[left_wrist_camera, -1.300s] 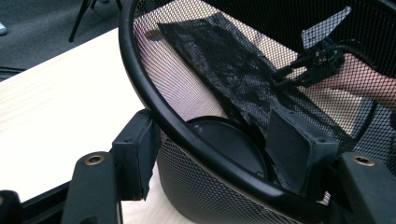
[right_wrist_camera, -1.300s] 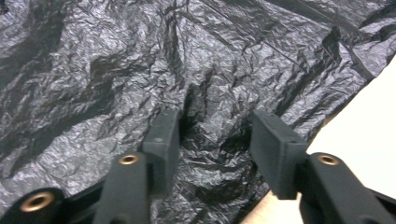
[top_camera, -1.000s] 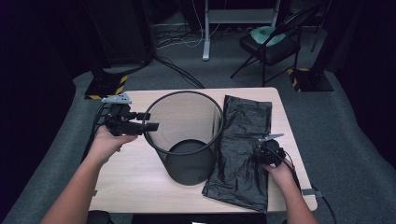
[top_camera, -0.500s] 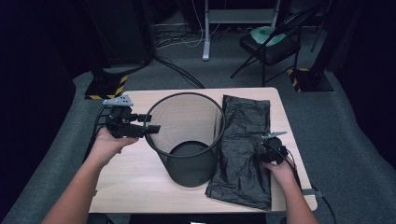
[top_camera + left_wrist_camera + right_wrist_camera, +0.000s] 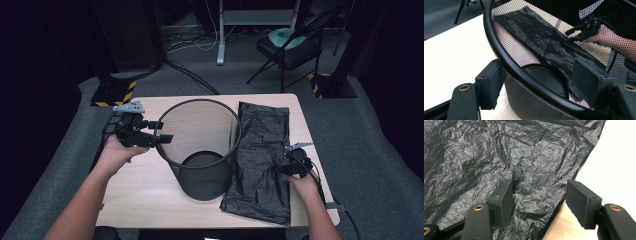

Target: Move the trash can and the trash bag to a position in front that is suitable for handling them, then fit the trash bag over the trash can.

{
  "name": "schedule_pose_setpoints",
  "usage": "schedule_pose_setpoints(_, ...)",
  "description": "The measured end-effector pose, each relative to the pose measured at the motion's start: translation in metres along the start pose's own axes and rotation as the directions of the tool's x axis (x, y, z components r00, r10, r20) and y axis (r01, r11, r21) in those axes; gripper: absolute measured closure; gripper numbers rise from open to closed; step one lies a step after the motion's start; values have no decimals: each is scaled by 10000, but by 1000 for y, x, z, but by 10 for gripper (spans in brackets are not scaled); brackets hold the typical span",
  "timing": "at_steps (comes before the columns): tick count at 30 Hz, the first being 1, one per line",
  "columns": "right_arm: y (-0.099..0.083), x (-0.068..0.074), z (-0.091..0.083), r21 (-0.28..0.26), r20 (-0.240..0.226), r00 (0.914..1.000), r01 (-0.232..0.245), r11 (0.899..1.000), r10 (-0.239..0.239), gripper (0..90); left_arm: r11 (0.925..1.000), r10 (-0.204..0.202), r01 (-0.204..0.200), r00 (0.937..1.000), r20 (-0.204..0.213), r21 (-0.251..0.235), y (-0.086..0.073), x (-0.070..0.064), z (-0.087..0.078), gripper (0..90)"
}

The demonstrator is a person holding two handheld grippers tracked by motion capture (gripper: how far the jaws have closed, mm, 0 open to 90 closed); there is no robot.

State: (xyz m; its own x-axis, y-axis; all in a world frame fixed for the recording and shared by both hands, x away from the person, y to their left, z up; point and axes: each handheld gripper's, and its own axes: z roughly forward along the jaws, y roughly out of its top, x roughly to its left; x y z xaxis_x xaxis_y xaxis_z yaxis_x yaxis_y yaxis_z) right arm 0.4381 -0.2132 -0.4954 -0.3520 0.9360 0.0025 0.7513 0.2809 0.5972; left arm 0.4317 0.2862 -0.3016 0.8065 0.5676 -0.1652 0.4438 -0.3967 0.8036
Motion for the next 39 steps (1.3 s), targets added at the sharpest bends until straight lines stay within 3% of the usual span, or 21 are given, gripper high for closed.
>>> schedule_pose_setpoints(6, 8, 0, -1, -192, -49, 10000, 37, 9998, -38, 338, 10000, 10, -10, 10000, 48, -79, -1, -1, -2, 270)
schedule_pose_setpoints(11, 17, -5, 1, -216, 205, 9997, -91, 9997, 95, 269, 10000, 9, -9, 10000, 69, -49, -1, -1, -2, 268)
schedule_pose_setpoints(18, 26, -13, 16, 124, 539, 9965, -644, 9978, 636, 150, 10000, 12, -11, 9999, 120, -34, -1, -1, -2, 262)
schedule_pose_setpoints(25, 37, -19, 30, 258, 311, 9874, -1560, 9874, 1552, 69, 10000, -15, 15, 9999, 154, -44, -1, -1, -1, 256)
schedule_pose_setpoints(30, 42, -16, 40, 411, 617, 9868, -1524, 9875, 1498, 14, 10000, -7, 8, 9999, 156, -33, -1, 0, 0, 252)
schedule_pose_setpoints(39, 47, -14, 53, 272, 509, 9833, -1761, 9840, 1746, 0, 10000, -6, 7, 9998, 179, -27, -1, 0, 0, 251)
